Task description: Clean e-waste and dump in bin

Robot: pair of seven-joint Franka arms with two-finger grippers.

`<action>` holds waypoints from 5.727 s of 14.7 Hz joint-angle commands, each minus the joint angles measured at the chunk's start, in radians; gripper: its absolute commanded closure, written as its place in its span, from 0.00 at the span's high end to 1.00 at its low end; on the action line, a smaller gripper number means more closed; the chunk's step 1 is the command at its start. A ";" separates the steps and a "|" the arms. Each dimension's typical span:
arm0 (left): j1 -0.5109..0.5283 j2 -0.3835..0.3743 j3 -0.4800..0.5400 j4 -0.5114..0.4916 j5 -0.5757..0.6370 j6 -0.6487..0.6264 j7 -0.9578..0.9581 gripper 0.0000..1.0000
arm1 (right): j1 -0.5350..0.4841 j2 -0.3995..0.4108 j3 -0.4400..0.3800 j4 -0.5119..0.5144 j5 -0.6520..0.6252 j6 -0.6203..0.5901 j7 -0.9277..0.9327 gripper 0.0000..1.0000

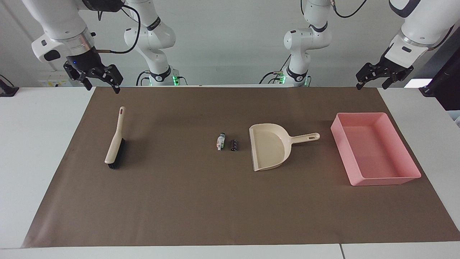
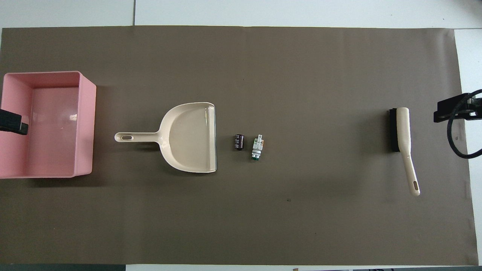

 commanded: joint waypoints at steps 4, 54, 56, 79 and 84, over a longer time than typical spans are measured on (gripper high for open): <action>-0.001 -0.020 0.002 -0.038 -0.011 0.091 -0.002 0.99 | -0.014 0.000 0.008 -0.001 -0.008 0.000 -0.029 0.99; -0.422 0.200 -0.002 -0.550 0.284 0.728 0.813 0.14 | 0.151 -0.094 0.008 -0.703 0.004 0.534 -0.031 0.00; -0.422 0.190 -0.002 -0.532 0.284 0.717 0.811 0.03 | 0.278 -0.094 0.008 -0.706 0.004 0.534 0.144 0.00; -0.577 0.228 -0.010 -0.440 0.344 0.510 0.963 0.00 | 0.631 0.236 0.143 -0.474 0.188 0.655 0.372 0.00; -0.567 0.213 -0.010 -0.473 0.341 0.533 0.965 0.00 | 0.625 0.204 0.171 -0.420 0.539 0.641 0.253 0.00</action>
